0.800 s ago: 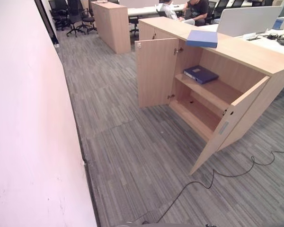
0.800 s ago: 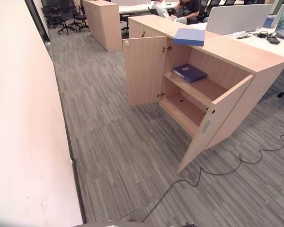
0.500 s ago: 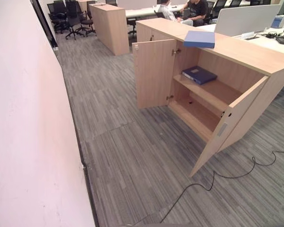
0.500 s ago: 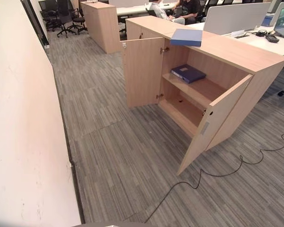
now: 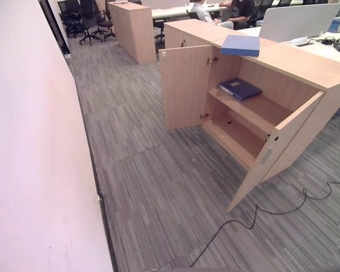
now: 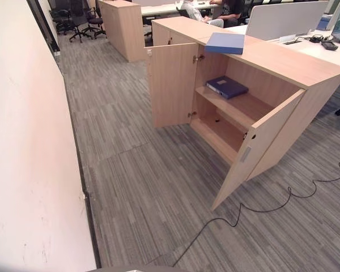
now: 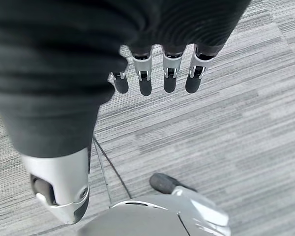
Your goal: Put the empty folder in the office cabinet
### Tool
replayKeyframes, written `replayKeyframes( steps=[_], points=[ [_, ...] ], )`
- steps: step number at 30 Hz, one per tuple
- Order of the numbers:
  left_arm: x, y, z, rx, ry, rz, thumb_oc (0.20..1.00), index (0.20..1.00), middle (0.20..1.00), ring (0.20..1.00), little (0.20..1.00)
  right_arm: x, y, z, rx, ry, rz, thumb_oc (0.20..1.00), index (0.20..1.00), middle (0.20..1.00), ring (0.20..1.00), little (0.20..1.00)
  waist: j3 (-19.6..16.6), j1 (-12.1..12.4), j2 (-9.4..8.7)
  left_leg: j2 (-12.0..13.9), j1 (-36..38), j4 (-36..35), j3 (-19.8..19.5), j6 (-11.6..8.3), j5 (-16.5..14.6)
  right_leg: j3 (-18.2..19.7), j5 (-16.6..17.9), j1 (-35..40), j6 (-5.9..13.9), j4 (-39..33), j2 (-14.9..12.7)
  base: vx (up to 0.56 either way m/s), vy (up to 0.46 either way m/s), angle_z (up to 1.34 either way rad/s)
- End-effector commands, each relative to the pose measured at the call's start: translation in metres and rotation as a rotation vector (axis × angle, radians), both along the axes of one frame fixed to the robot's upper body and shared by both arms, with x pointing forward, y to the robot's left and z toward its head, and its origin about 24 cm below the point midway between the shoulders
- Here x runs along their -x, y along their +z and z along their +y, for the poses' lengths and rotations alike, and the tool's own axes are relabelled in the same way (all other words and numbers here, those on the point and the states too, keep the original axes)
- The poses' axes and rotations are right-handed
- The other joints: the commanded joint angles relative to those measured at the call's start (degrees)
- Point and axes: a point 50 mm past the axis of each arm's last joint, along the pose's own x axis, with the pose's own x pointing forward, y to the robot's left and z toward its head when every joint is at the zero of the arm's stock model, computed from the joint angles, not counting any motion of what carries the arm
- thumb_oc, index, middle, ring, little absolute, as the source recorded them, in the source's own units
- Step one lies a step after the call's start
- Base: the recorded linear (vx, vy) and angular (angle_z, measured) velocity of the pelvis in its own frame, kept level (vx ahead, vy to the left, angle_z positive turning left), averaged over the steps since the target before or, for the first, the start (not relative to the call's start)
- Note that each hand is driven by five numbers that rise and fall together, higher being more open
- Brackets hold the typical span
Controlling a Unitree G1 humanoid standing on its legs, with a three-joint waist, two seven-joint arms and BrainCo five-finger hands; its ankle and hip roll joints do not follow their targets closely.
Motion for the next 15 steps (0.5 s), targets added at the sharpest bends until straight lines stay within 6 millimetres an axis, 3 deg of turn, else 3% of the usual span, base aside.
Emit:
replayKeyframes(
  steps=[1, 7, 10, 11, 13, 15],
  points=[
    [-0.024, -0.002, -0.013, 0.039, 0.024, -0.056, 1.000, 1.000, 1.000, 1.000, 1.000, -0.012, 0.004, -0.011, 0.036, 0.012, -0.014, 1.000, 1.000, 1.000, 1.000, 1.000, 2.4, 0.9, -1.72, -5.2, -2.5, 7.4, -5.5, 2.41, -7.8, -0.4, 2.7, -2.8, 2.11, -1.3, -0.6, 0.01, -0.059, 0.09],
    [-0.037, 0.001, -0.009, 0.012, 0.061, -0.106, 1.000, 1.000, 1.000, 1.000, 1.000, -0.023, 0.004, -0.005, 0.031, 0.047, -0.057, 1.000, 1.000, 1.000, 1.000, 1.000, 3.5, 0.7, -2.78, -5.6, -5.6, 11.4, -5.4, 2.25, -9.6, -0.3, 2.2, -4.6, 1.80, -0.2, -0.5, 0.03, -0.062, 0.03],
    [-0.049, 0.003, -0.008, 0.008, 0.067, -0.154, 1.000, 1.000, 1.000, 1.000, 1.000, -0.032, 0.006, -0.005, 0.037, 0.070, -0.083, 1.000, 1.000, 1.000, 1.000, 1.000, 5.5, 0.9, -3.17, -6.1, -11.3, 21.7, -2.9, 0.98, -13.2, -0.3, 1.5, -5.5, 1.60, 0.5, -0.5, -0.04, -0.056, -0.02],
    [-0.051, 0.003, -0.009, 0.011, 0.070, -0.165, 1.000, 1.000, 1.000, 1.000, 1.000, -0.034, 0.007, -0.007, 0.049, 0.079, -0.083, 1.000, 1.000, 1.000, 1.000, 1.000, 6.1, 1.3, -2.56, -6.3, -13.4, 25.6, -2.3, 0.97, -13.6, -0.2, 1.2, -4.9, 1.41, 0.2, -0.3, 0.05, -0.013, -0.04],
    [-0.050, 0.003, -0.011, 0.014, 0.088, -0.176, 1.000, 1.000, 1.000, 1.000, 1.000, -0.034, 0.008, -0.012, 0.078, 0.102, -0.073, 1.000, 1.000, 1.000, 1.000, 1.000, 7.4, 2.0, -1.85, -6.9, -18.5, 28.6, -1.2, 1.33, -11.0, -0.8, 0.5, -2.9, 1.35, -0.4, -0.6, 0.15, 0.041, -0.03],
    [-0.046, 0.003, -0.010, 0.010, 0.111, -0.170, 1.000, 1.000, 1.000, 1.000, 1.000, -0.035, 0.008, -0.010, 0.072, 0.113, -0.077, 1.000, 1.000, 1.000, 1.000, 1.000, 7.1, 2.4, -2.25, -6.4, -19.9, 24.1, -0.7, 0.58, -8.6, -0.9, 0.3, -2.5, 1.52, -0.8, -0.8, 0.21, 0.071, 0.11]
  ],
)
